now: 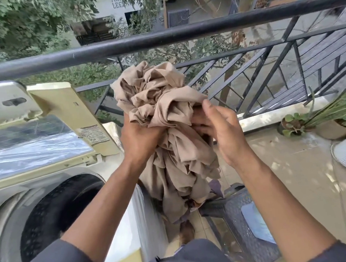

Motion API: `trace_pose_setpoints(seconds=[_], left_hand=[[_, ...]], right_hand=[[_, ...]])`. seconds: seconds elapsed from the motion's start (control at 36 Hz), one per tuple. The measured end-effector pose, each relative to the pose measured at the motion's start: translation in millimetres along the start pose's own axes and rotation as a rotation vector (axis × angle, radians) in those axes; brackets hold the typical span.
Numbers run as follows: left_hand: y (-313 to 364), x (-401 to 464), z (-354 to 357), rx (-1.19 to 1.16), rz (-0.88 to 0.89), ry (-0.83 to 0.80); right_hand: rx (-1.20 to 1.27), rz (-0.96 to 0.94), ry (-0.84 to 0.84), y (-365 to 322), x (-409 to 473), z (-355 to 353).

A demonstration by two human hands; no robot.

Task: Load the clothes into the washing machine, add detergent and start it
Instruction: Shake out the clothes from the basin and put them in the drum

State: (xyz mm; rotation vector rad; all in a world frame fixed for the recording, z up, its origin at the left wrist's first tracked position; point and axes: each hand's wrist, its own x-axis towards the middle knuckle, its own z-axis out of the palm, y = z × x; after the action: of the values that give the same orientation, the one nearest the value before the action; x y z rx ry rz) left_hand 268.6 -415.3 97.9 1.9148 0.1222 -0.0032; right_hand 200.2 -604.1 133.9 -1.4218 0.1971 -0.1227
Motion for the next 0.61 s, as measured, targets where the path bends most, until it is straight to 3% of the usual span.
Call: trace_pose_setpoints(seconds=[0.06,0.14,0.19,0.31,0.36,0.42,0.5,0.61], left_hand=[[7.2,1.2,-2.2,-0.025,0.009,0.026],[23.6,4.6,-8.5,-0.055,0.042,0.067],[37.2,5.3,-13.7,-0.084,0.061,0.099],[64.3,1.2,-22.4,-0.138,0.092,0.119],[73.2,-0.6,-25.1,-0.151,0.113,0.12],[78.5,-2.4,-26.5,-0.163,0.123,0.12],[79.5,-4.4,-28.1,-0.154,0.122,0.114],[72.2,-3.0,-29.5,-0.119,0.081,0.141]], right_hand=[[-0.079,-0.015,0.224,23.3,2.7,-13.5],[-0.244,0.124,0.465,73.4,0.7,-35.8],[-0.468,0.295,0.427,111.6,-4.8,-49.1],[-0.768,0.661,-0.002,198.9,-8.5,-69.7],[-0.769,0.745,-0.082,274.9,-1.2,-91.2],[-0.663,0.731,-0.068,306.6,3.6,-90.0],[-0.577,0.739,0.048,245.4,-1.9,-47.9],[-0.498,0.714,0.186,223.2,1.5,-39.6]])
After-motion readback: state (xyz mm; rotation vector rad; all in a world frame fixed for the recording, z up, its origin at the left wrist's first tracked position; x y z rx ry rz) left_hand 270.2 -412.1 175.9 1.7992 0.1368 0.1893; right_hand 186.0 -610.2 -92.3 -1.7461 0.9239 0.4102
